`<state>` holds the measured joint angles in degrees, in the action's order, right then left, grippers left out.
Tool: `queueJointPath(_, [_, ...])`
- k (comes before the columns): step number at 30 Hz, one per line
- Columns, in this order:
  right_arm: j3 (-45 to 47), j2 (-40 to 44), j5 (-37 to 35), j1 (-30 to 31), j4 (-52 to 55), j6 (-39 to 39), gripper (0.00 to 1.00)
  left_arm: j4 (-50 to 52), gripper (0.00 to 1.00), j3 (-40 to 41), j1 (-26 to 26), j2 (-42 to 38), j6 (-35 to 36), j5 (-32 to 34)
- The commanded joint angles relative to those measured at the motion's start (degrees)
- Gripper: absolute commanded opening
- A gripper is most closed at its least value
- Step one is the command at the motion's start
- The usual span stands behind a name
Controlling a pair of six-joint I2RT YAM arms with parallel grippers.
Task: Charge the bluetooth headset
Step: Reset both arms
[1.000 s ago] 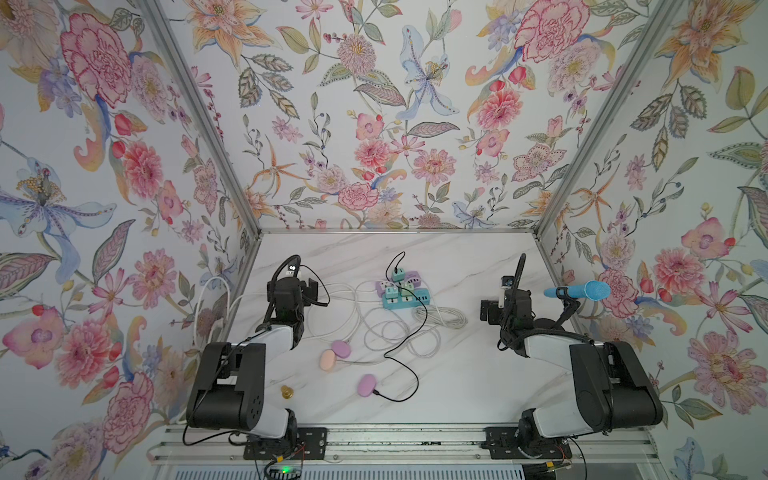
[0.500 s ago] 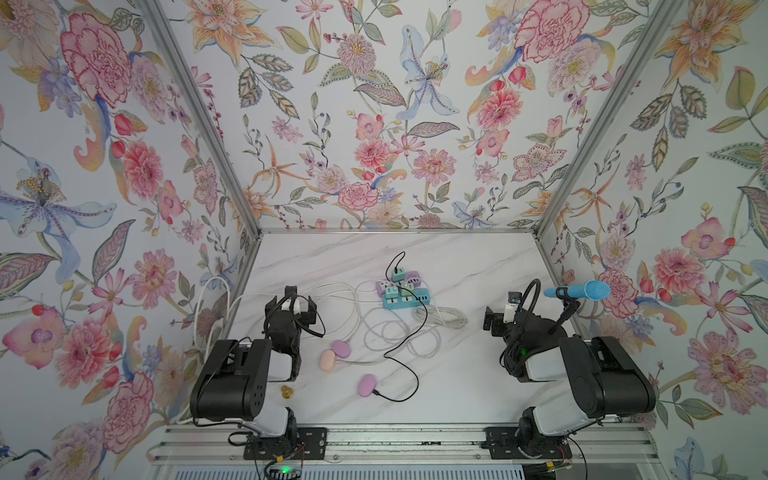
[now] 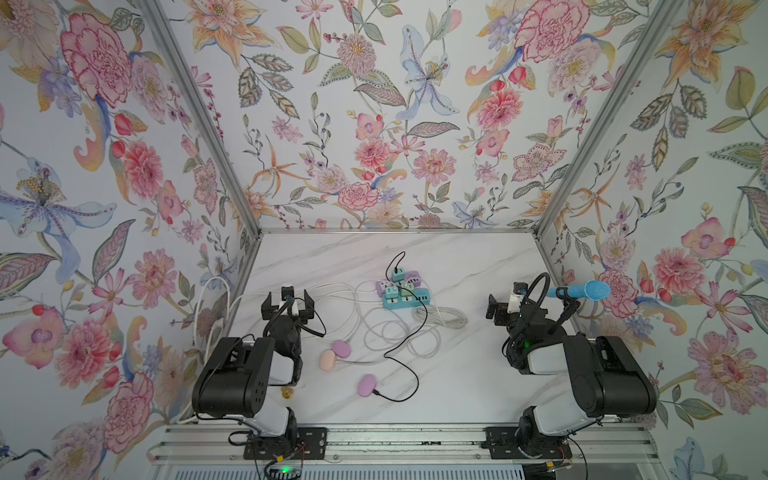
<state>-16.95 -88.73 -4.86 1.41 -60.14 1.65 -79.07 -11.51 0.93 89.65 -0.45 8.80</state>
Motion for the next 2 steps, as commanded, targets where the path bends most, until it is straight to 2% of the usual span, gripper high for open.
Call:
queueJointPath(1, [-0.3, 0.2, 0.7, 0.0, -2.2, -0.1, 0.99, -1.1, 1.00, -0.2, -0.4, 0.4, -0.3, -1.9])
queueJointPath(2, [0.0, 0.4, 0.8, 0.0, -2.5, -0.2, 0.99, -2.3, 1.00, 0.3, -0.3, 0.4, -0.3, -1.7])
